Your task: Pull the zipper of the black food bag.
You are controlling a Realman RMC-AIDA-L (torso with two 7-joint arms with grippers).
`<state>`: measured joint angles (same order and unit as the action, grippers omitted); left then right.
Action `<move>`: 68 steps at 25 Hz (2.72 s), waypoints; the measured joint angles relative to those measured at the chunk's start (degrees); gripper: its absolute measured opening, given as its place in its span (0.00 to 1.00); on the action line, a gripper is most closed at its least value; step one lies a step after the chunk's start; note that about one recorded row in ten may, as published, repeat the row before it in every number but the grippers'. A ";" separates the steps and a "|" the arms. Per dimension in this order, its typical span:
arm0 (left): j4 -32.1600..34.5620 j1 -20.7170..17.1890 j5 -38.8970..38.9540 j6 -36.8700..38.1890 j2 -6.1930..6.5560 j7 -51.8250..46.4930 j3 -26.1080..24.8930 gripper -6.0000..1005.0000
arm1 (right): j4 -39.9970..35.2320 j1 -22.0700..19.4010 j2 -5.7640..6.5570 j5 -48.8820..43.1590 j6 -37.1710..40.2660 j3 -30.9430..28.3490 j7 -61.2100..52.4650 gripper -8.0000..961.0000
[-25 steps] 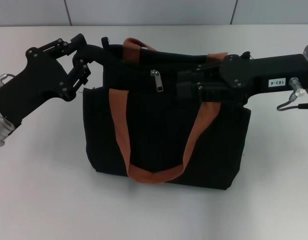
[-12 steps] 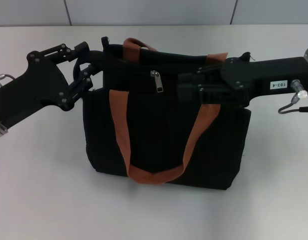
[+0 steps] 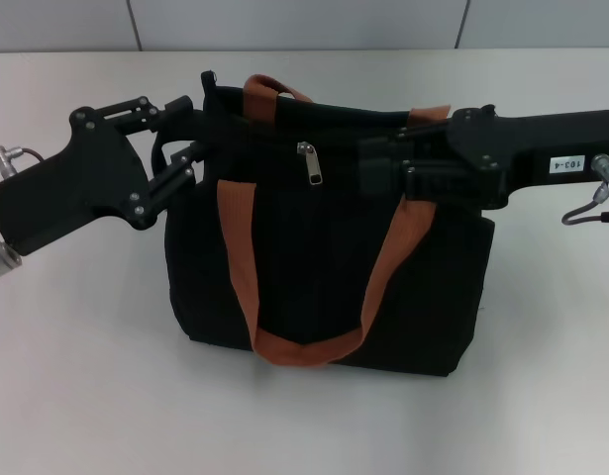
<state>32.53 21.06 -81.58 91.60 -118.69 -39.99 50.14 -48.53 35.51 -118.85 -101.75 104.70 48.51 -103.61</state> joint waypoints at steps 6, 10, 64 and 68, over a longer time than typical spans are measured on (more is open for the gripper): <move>2.58 -0.99 -0.17 0.16 0.03 0.00 0.96 0.39 | 1.00 0.00 0.25 0.00 0.04 -0.03 -0.02 0.36; 4.51 -1.88 -0.14 0.56 -0.10 -0.29 1.48 0.39 | 1.00 -0.01 0.28 0.00 0.04 -0.02 -0.02 0.36; 35.91 -3.32 -18.92 -7.43 -0.05 -18.65 9.15 0.42 | 2.48 -0.70 0.47 -0.03 0.15 -0.87 0.21 0.36; 37.87 -4.34 -19.25 -7.55 0.09 -18.67 8.88 0.42 | 2.48 -0.70 0.47 -0.03 -0.07 -0.88 0.34 0.36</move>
<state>70.40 16.72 -100.83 84.05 -118.60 -58.66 59.02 -46.05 34.81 -118.39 -101.78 104.63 47.63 -103.27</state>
